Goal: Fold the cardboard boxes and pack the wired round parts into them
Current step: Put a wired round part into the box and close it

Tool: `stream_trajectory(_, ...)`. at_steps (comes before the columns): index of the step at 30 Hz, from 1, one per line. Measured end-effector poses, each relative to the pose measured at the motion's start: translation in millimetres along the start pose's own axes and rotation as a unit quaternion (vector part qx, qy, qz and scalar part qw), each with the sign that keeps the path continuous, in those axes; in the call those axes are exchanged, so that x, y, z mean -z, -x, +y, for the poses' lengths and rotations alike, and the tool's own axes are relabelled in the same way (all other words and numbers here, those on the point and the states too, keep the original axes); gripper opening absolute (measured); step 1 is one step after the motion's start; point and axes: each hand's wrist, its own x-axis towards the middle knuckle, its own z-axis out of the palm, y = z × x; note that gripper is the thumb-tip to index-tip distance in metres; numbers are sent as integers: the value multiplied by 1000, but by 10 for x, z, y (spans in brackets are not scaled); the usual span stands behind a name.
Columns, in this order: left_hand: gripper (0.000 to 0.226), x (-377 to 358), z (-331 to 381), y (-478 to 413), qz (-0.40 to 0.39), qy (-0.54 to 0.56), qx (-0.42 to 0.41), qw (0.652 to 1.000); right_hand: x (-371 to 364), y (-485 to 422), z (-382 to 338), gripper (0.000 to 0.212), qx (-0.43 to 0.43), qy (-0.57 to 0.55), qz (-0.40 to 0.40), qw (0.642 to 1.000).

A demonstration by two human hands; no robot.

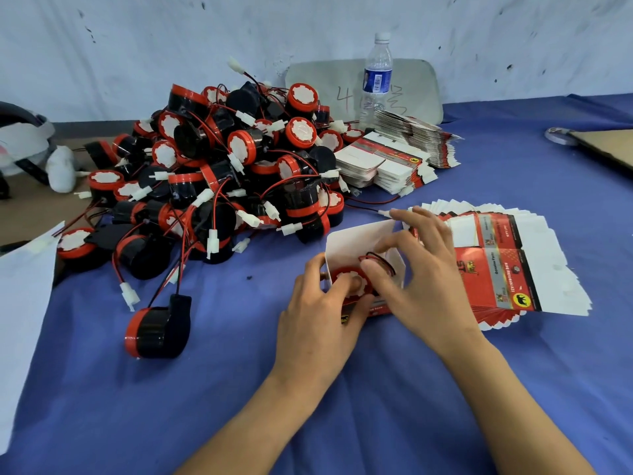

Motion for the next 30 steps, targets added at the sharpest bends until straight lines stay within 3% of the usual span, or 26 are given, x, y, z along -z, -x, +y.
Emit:
stream_trajectory(5,28,-7,3,3,-1,-2,8,1000,91,0,47,15,62,41,82,994)
stream_trajectory(8,29,-9,-3,2,-6,2,11,1000,85,8,35,11,72,58,92,991)
stream_trajectory(16,24,0,15,-1,17,11,0,1000,65,42,47,12,-15,75,-23,997)
stream_trajectory(24,27,14,31,6,22,-7,-10,1000,17,23,-10,8,-39,148,-68,986)
stream_trajectory(30,27,8,61,30,14,-23,-26,999,-37,-20,-25,15,-120,147,-107,976)
